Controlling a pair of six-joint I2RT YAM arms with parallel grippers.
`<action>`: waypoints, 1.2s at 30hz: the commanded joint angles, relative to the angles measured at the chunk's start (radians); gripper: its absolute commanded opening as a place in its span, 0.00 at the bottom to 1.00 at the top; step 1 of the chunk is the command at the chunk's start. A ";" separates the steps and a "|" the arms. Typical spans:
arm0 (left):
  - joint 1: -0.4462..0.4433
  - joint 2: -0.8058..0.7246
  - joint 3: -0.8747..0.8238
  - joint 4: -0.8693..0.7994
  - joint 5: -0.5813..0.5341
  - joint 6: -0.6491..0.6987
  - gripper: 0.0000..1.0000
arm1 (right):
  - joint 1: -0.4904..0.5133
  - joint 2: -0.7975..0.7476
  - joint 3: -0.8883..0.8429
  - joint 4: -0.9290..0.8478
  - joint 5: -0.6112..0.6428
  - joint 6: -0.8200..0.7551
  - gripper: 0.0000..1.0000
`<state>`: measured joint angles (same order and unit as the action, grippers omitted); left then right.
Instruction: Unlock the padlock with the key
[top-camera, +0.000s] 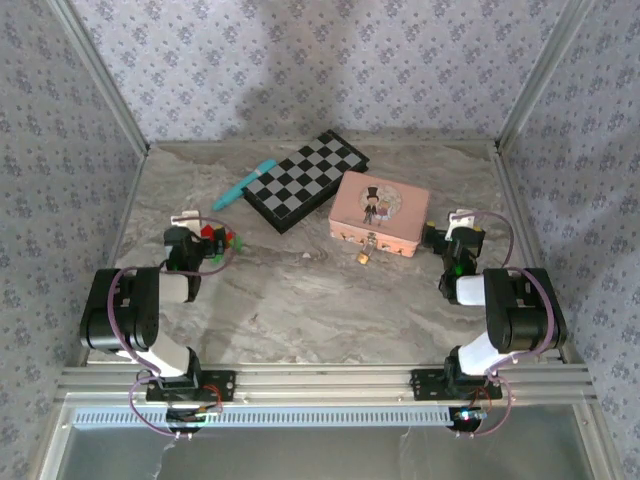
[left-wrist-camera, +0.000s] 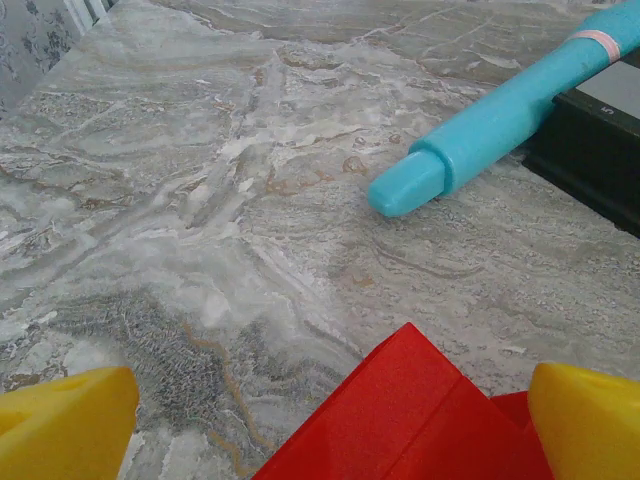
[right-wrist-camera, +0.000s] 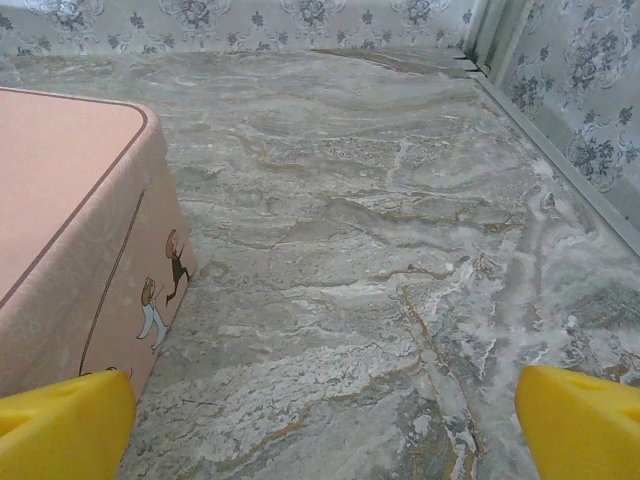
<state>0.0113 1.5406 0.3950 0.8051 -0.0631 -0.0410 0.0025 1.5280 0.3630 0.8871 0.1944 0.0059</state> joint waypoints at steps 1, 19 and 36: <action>0.006 -0.004 0.022 0.004 0.022 0.015 1.00 | -0.002 0.009 0.005 0.001 -0.015 -0.015 1.00; 0.009 -0.005 0.023 0.004 0.032 0.012 1.00 | -0.002 0.009 0.005 0.000 -0.018 -0.014 1.00; -0.052 -0.175 0.217 -0.421 -0.212 -0.015 1.00 | 0.098 -0.194 -0.012 -0.102 0.200 -0.050 1.00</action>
<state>-0.0151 1.4277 0.5442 0.5262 -0.1589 -0.0456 0.0750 1.4071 0.3099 0.8661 0.3008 -0.0212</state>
